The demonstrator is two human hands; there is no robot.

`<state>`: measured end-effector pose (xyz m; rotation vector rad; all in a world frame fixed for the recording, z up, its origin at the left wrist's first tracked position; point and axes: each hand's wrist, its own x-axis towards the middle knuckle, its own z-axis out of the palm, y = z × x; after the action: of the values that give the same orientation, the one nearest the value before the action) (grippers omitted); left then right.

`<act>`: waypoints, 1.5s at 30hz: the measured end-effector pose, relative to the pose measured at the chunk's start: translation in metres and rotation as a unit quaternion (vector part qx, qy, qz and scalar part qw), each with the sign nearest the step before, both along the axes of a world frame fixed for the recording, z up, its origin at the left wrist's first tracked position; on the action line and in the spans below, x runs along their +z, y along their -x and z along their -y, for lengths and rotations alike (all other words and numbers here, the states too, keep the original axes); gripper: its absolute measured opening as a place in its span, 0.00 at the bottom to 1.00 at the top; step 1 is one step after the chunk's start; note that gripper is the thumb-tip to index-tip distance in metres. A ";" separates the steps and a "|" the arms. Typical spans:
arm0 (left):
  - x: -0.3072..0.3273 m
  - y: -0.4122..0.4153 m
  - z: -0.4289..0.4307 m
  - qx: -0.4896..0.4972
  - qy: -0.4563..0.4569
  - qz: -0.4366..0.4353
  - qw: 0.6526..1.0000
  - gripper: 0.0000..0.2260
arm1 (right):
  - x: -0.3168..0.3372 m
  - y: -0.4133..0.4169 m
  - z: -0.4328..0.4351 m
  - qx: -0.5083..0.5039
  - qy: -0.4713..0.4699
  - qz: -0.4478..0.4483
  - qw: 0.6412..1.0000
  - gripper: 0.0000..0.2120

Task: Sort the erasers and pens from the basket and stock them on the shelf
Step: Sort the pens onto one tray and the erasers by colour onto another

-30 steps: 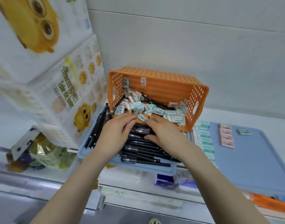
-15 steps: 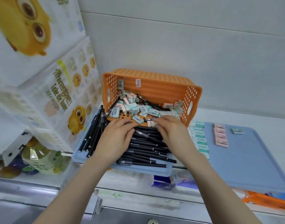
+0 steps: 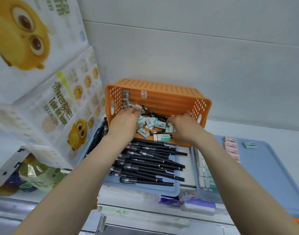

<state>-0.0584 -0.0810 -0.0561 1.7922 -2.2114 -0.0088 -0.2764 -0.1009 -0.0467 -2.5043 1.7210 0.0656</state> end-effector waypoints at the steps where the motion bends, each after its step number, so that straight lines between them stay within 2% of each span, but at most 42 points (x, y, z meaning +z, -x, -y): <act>1: 0.001 0.002 0.003 -0.007 -0.007 0.008 1.000 0.23 | 0.000 0.001 0.002 -0.004 0.005 0.015 1.000 0.16; 5: -0.002 0.010 0.009 -0.036 -0.034 0.019 0.999 0.22 | 0.003 -0.001 0.004 0.004 0.004 0.065 0.998 0.20; 11: -0.003 0.010 0.011 -0.050 0.005 -0.005 0.999 0.19 | 0.012 -0.013 0.005 0.016 -0.003 0.027 0.999 0.22; 13: -0.002 0.010 0.011 -0.057 0.012 -0.020 0.998 0.18 | 0.014 -0.016 0.005 0.000 -0.008 0.029 1.000 0.19; 18: 0.001 0.010 0.004 -0.034 0.043 -0.107 0.993 0.16 | 0.008 -0.019 0.005 -0.033 -0.004 0.084 0.996 0.14; 22: 0.003 0.007 0.004 0.021 0.018 -0.197 0.980 0.15 | 0.007 -0.017 0.004 -0.054 0.024 0.125 0.990 0.11; 23: 0.004 0.007 0.004 0.042 -0.002 -0.256 0.966 0.15 | 0.008 -0.017 0.004 -0.065 0.044 0.144 0.986 0.09; 24: 0.006 0.009 0.004 0.063 -0.035 -0.349 0.934 0.15 | 0.009 -0.017 0.003 -0.078 0.061 0.171 0.980 0.08; 26: 0.014 0.015 -0.001 0.090 -0.124 -0.560 0.815 0.13 | 0.015 -0.017 0.000 -0.103 0.079 0.252 0.959 0.07; 27: 0.017 0.019 -0.004 0.098 -0.162 -0.631 0.752 0.12 | 0.018 -0.017 -0.003 -0.109 0.076 0.302 0.944 0.08; 28: 0.020 0.023 -0.006 0.102 -0.195 -0.675 0.704 0.12 | 0.022 -0.019 -0.006 -0.111 0.065 0.356 0.926 0.08; 30: 0.025 0.030 -0.009 0.090 -0.252 -0.726 0.634 0.12 | 0.027 -0.025 -0.012 -0.109 0.032 0.452 0.885 0.08; 31: 0.028 0.034 -0.011 0.079 -0.276 -0.745 0.602 0.11 | 0.028 -0.029 -0.015 -0.108 0.023 0.477 0.872 0.08; 33: 0.032 0.041 -0.014 0.054 -0.312 -0.768 0.557 0.12 | 0.026 -0.035 -0.021 -0.099 0.027 0.481 0.871 0.10; 34: 0.031 0.044 -0.015 0.046 -0.318 -0.771 0.550 0.13 | 0.025 -0.037 -0.024 -0.096 0.035 0.467 0.878 0.12; 37: 0.025 0.049 -0.014 0.044 -0.308 -0.766 0.562 0.14 | 0.024 -0.041 -0.036 -0.072 0.060 0.403 0.910 0.14; 39: 0.022 0.051 -0.016 0.046 -0.314 -0.772 0.551 0.12 | 0.021 -0.043 -0.043 -0.066 0.065 0.355 0.930 0.17; 41: 0.020 0.054 -0.017 0.050 -0.313 -0.775 0.547 0.08 | 0.023 -0.043 -0.051 -0.085 0.047 0.361 0.928 0.19; 45: 0.018 0.063 -0.019 0.069 -0.293 -0.764 0.570 0.05 | 0.027 -0.034 -0.069 -0.102 0.032 0.420 0.901 0.18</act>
<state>-0.1213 -0.0624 -0.0378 1.0911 -0.6852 -1.6834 -0.2422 -0.0324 -0.0195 -1.8822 1.5521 -0.9476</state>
